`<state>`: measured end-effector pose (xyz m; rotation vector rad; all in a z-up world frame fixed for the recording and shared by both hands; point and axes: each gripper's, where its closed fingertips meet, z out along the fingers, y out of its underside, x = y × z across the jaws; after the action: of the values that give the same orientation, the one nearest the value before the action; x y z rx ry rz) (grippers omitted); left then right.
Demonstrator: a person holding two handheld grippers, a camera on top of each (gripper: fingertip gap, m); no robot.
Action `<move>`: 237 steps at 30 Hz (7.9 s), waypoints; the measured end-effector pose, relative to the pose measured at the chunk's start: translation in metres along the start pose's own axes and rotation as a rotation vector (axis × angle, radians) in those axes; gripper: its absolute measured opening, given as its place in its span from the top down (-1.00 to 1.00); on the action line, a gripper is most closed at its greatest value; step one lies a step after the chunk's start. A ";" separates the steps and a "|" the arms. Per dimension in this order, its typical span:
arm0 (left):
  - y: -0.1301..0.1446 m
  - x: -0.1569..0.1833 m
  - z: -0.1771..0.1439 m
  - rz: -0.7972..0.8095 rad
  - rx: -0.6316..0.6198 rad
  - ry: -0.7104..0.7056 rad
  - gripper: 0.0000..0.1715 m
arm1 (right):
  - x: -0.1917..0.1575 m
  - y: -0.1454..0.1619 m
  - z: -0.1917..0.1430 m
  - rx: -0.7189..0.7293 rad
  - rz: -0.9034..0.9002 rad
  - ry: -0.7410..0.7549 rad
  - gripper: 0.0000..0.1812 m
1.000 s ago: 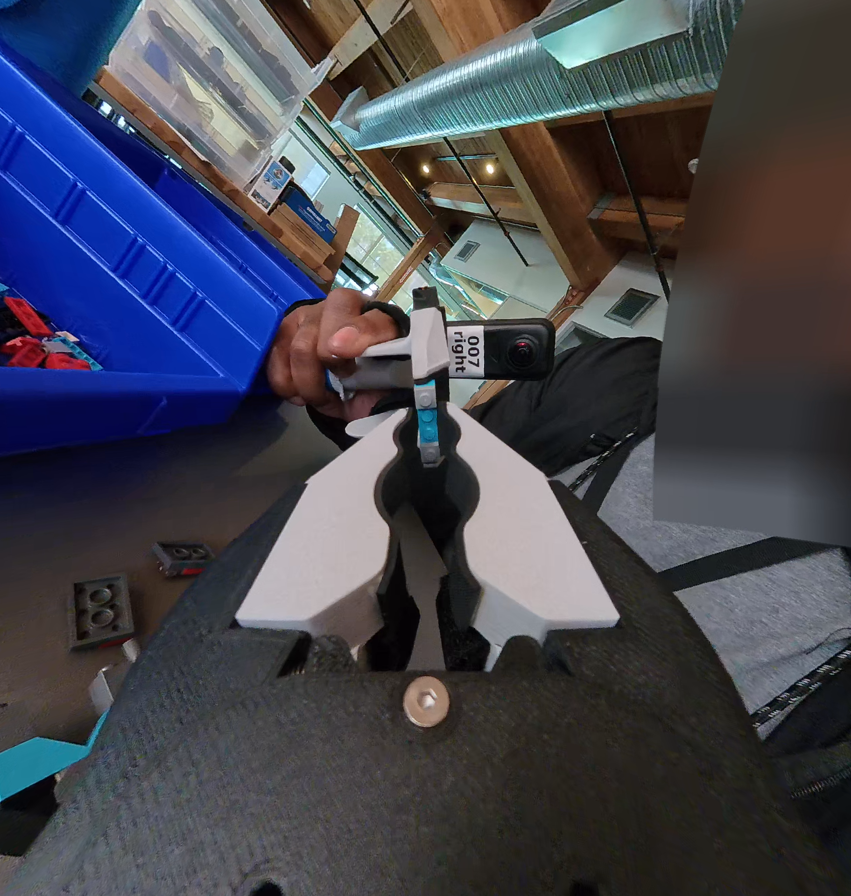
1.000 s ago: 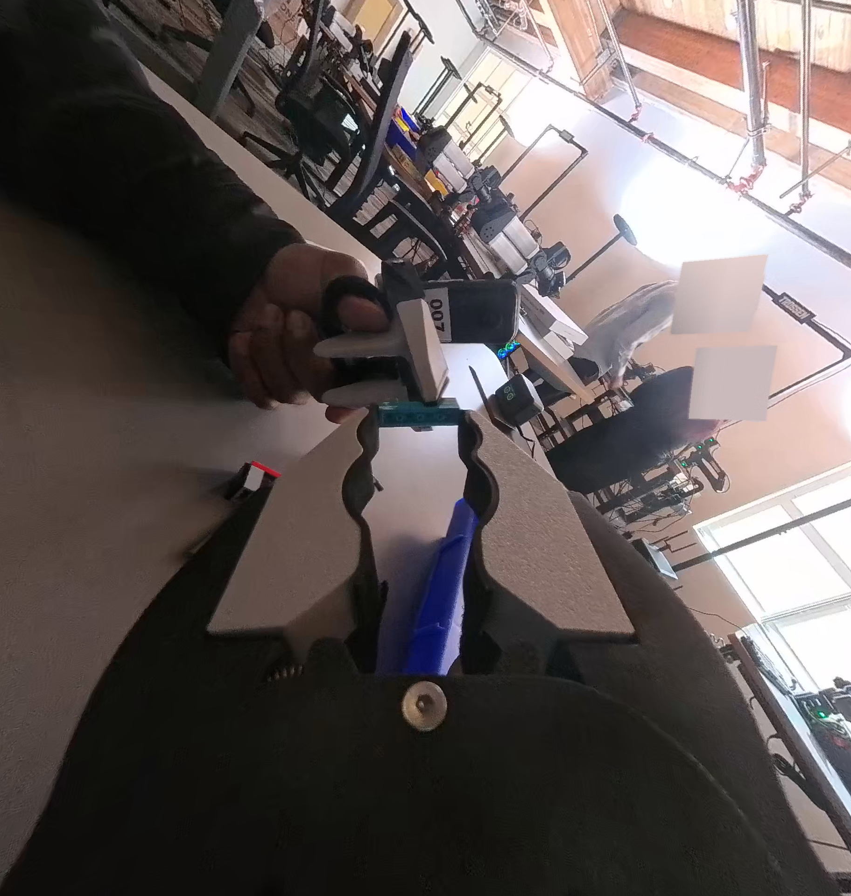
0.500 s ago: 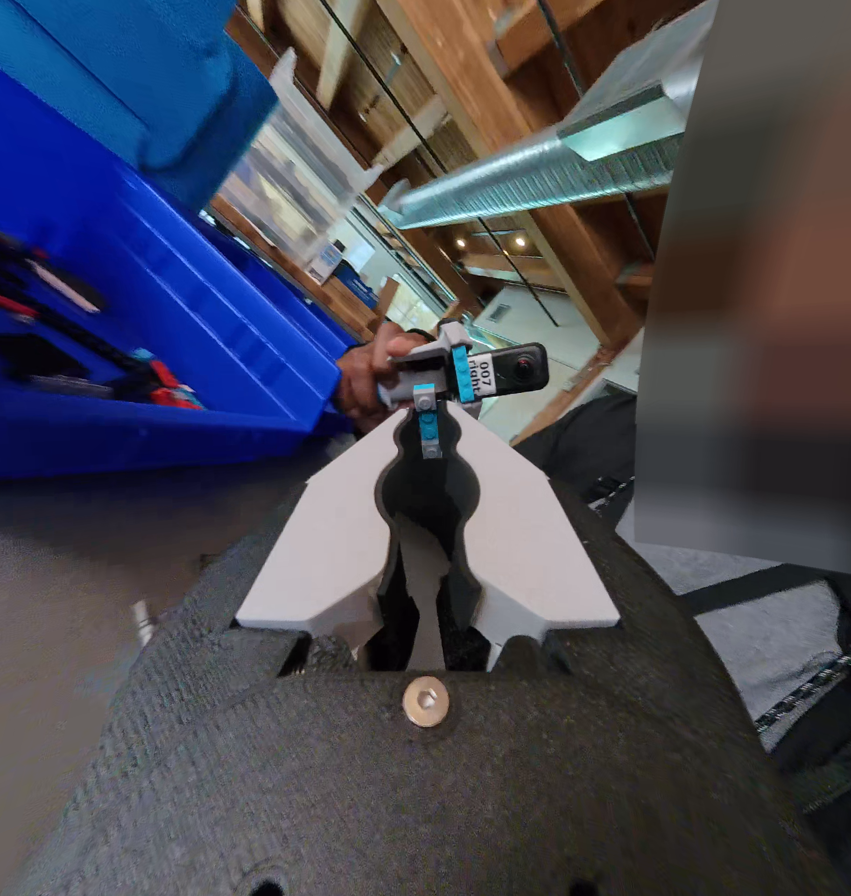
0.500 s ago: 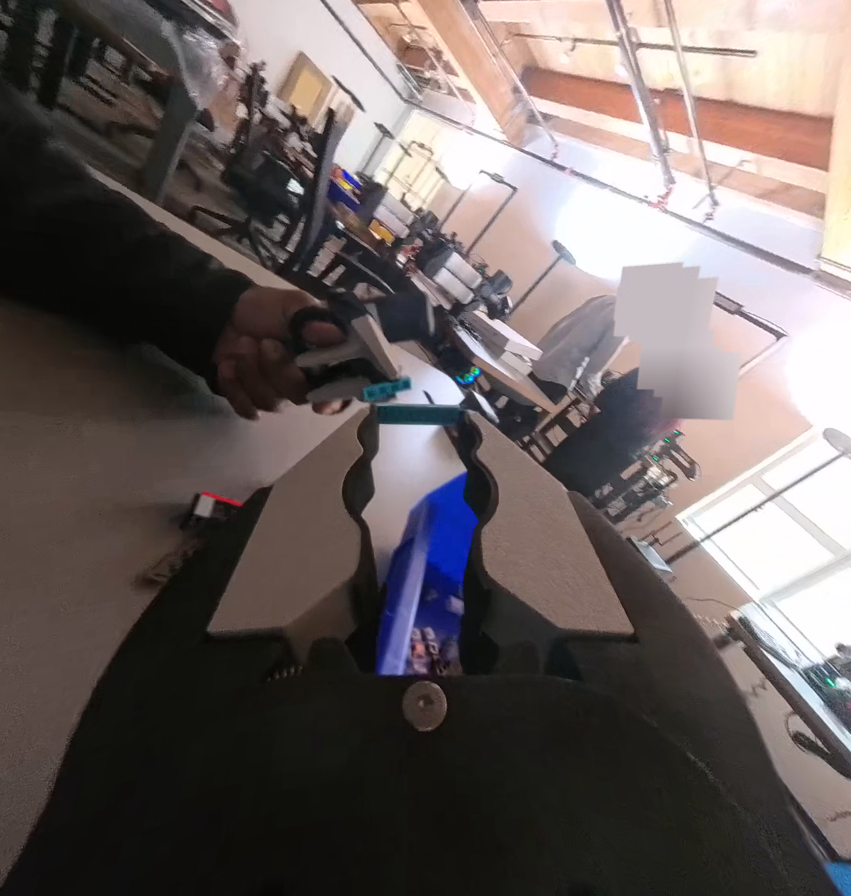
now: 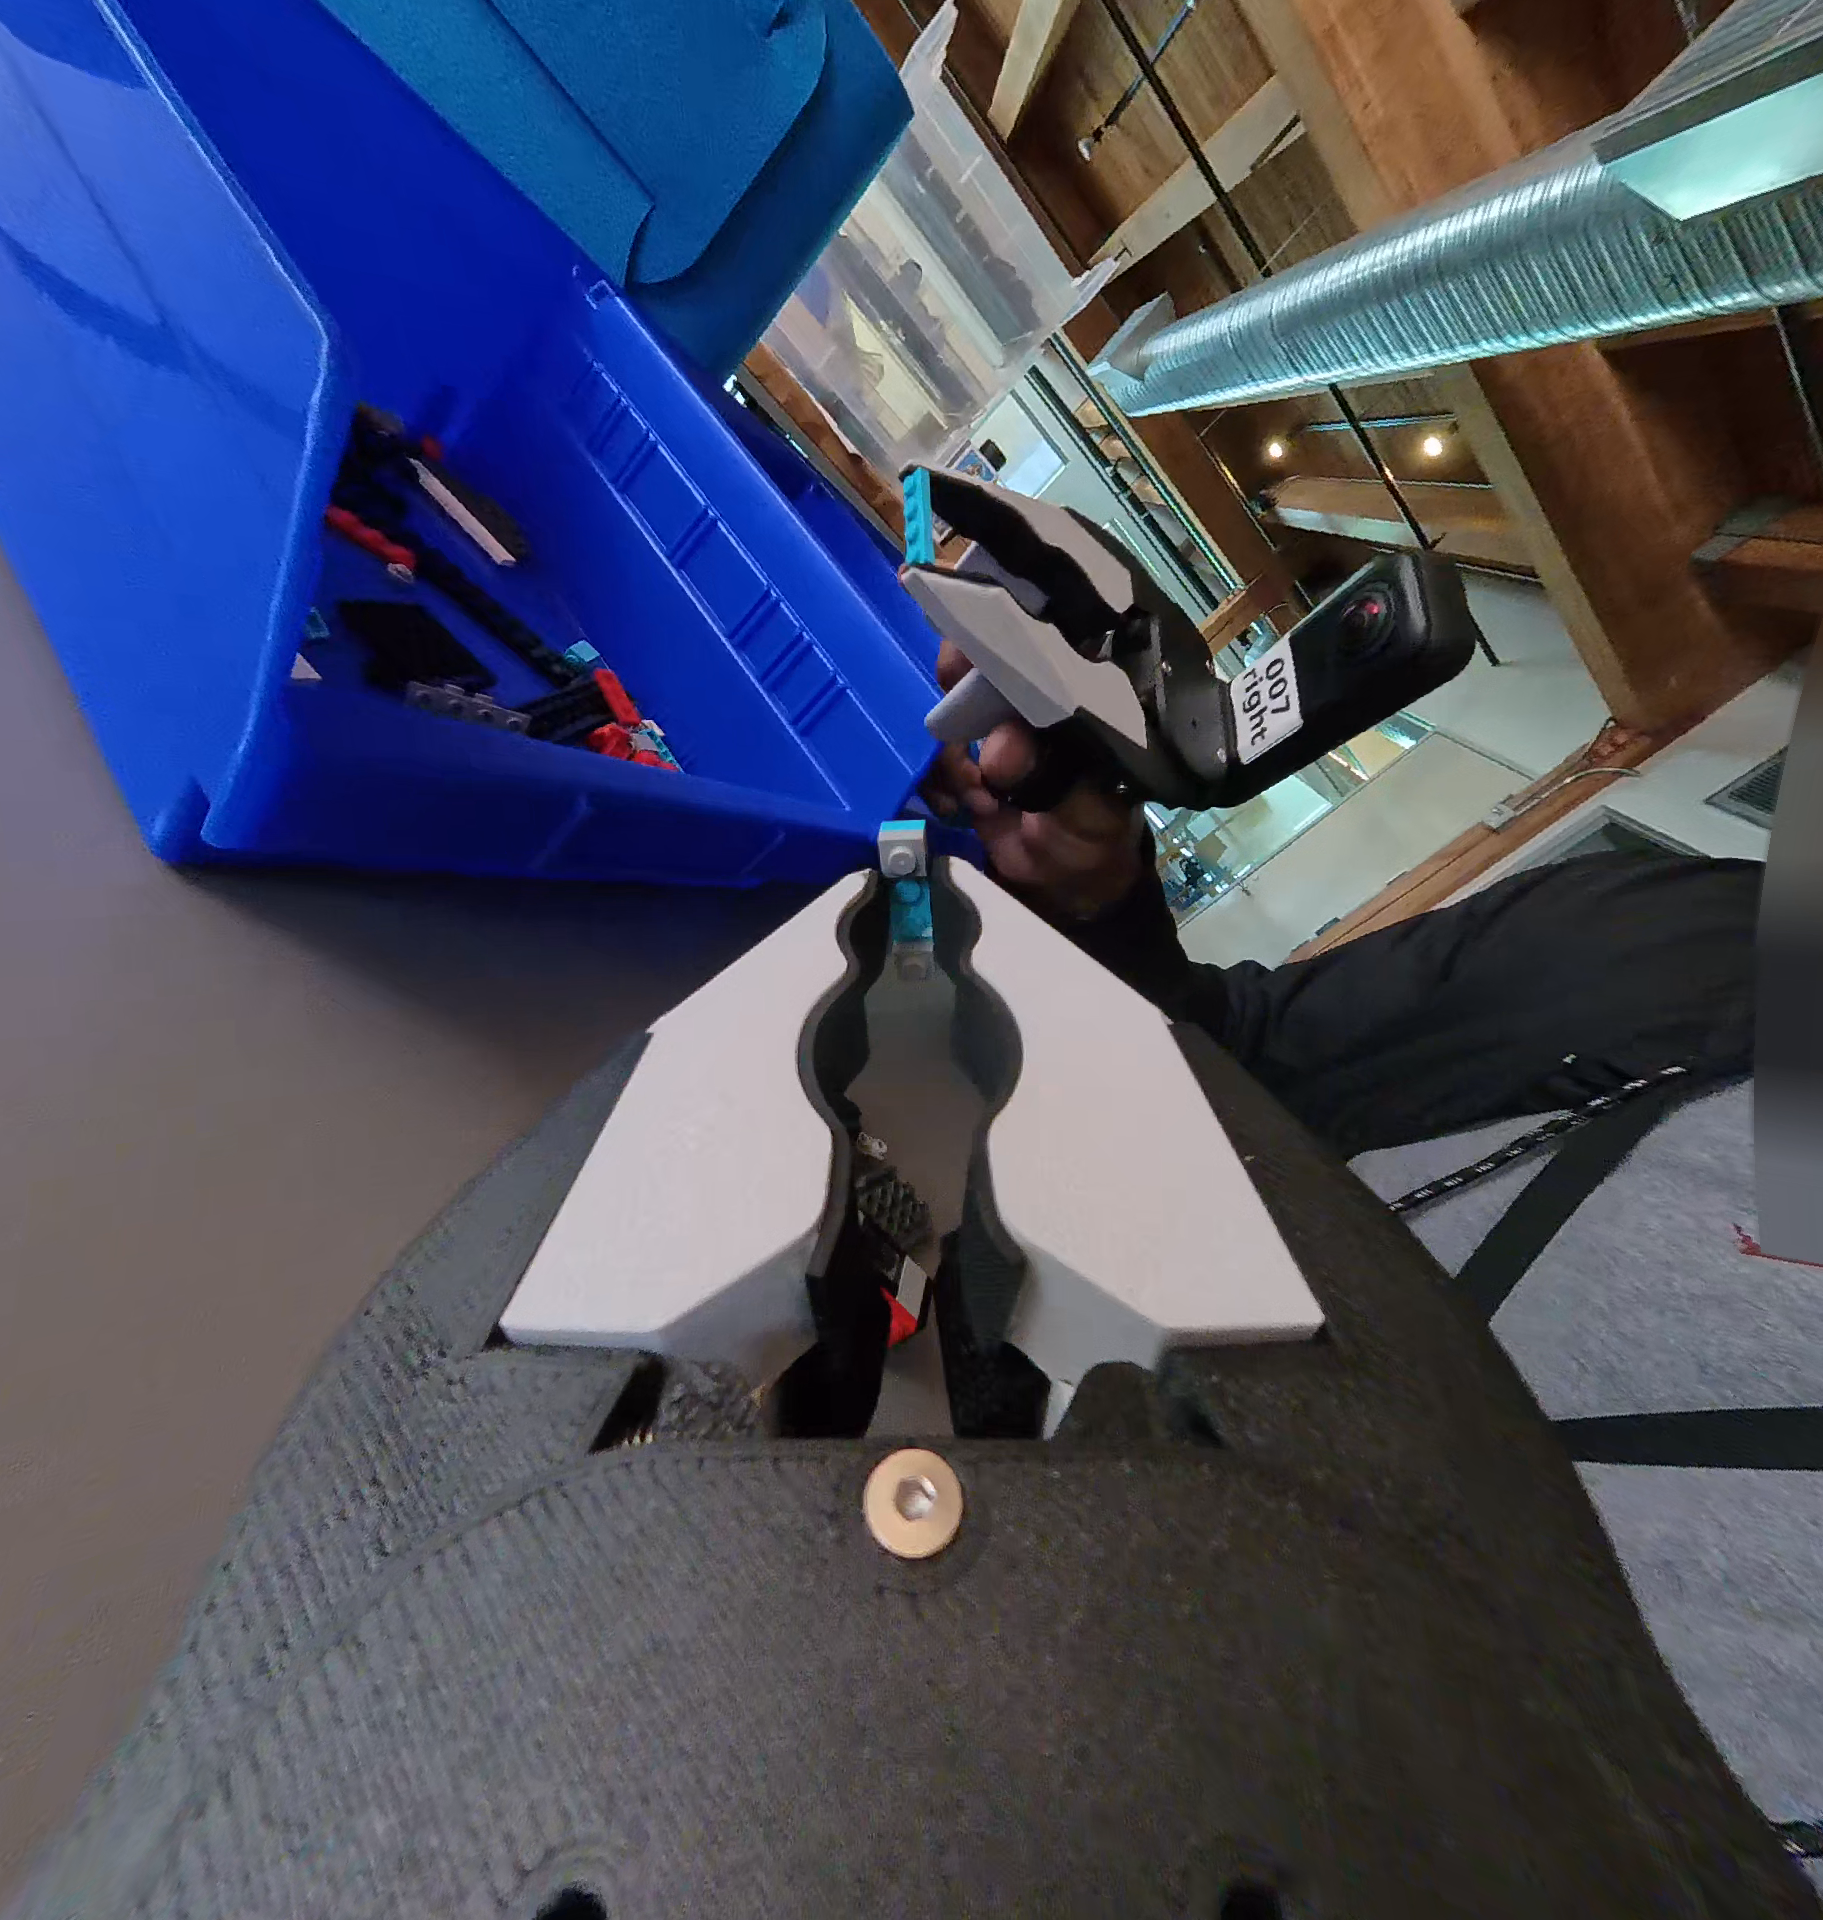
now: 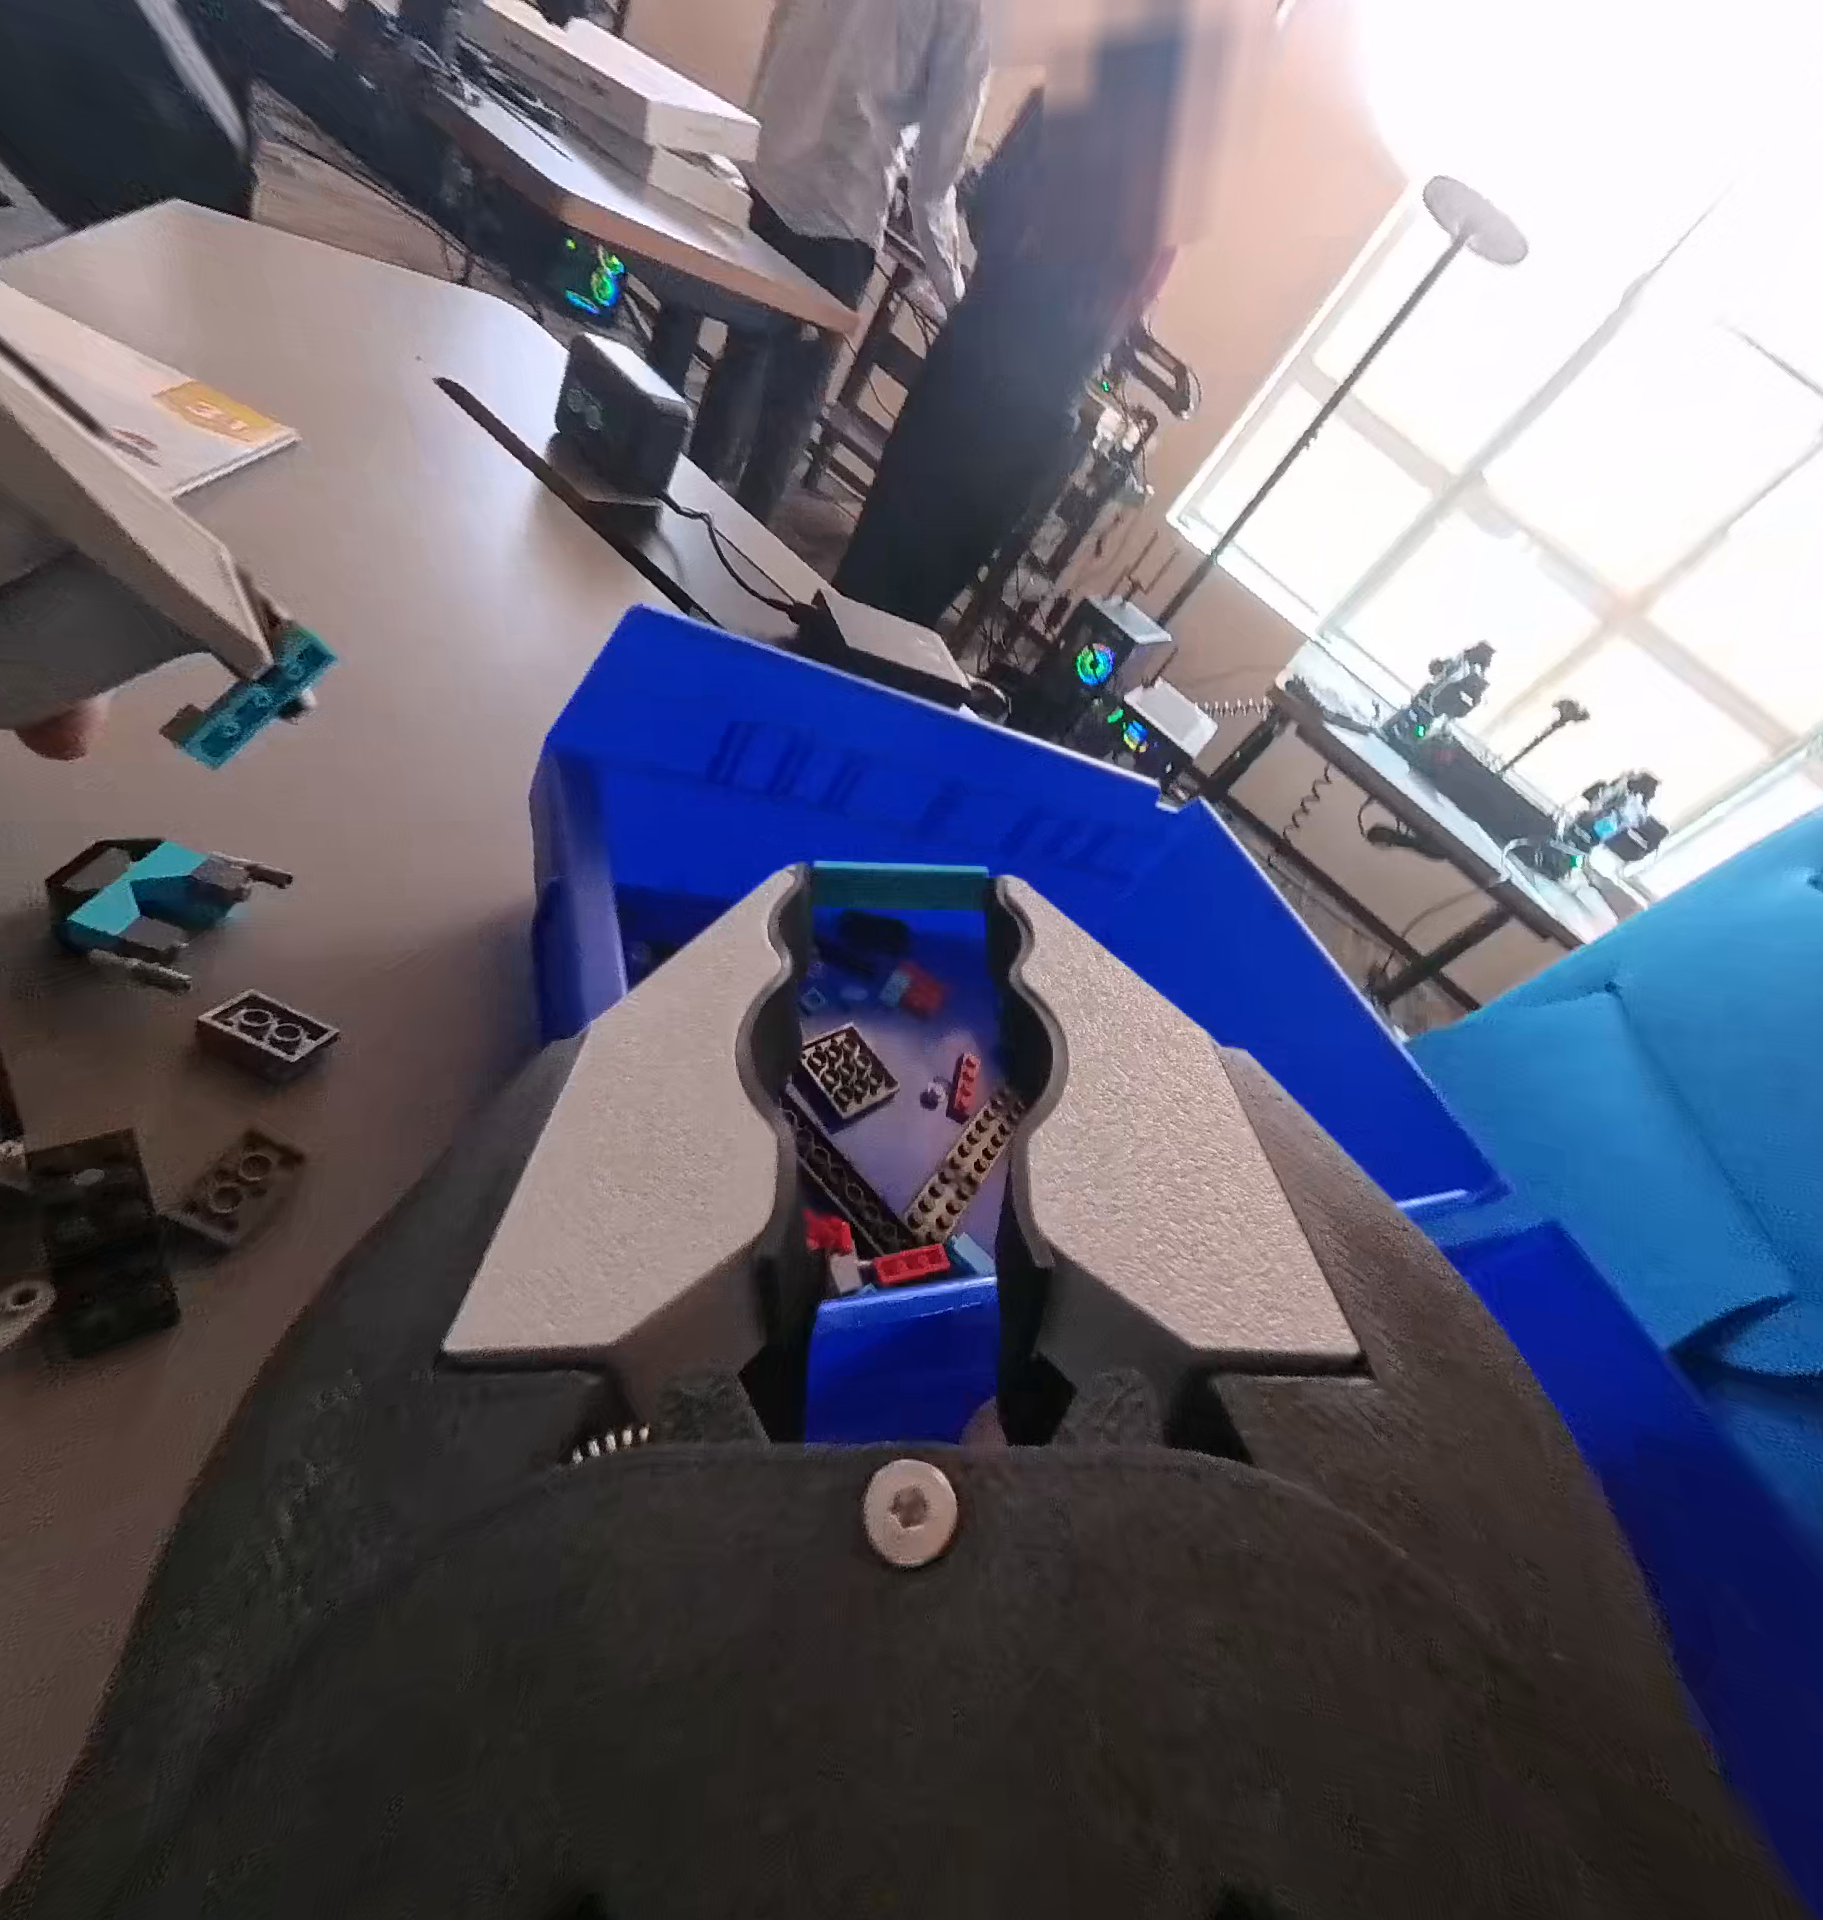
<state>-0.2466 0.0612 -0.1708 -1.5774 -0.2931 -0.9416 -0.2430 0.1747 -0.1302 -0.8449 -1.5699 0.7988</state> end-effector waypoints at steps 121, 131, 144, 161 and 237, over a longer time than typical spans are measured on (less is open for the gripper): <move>0.018 0.063 0.027 -0.181 -0.044 0.315 0.75 | -0.114 -0.050 -0.048 0.454 -0.288 -0.474 0.88; 0.027 0.063 0.027 -0.169 -0.107 0.313 0.79 | -0.115 -0.049 -0.051 0.458 -0.277 -0.519 0.88; 0.002 0.059 0.020 0.128 0.029 0.180 0.90 | -0.095 -0.055 -0.035 0.355 0.100 -0.518 0.73; -0.003 0.073 0.019 0.397 0.087 0.138 0.90 | -0.099 -0.071 -0.039 0.313 0.639 -0.761 0.82; 0.017 0.094 0.031 -0.287 0.015 0.505 0.93 | -0.109 -0.072 -0.068 0.483 0.185 -0.788 0.91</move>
<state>-0.1633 0.0559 -0.1156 -1.2487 -0.1692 -1.5174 -0.1699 0.0480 -0.1131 -0.3181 -1.8459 1.7067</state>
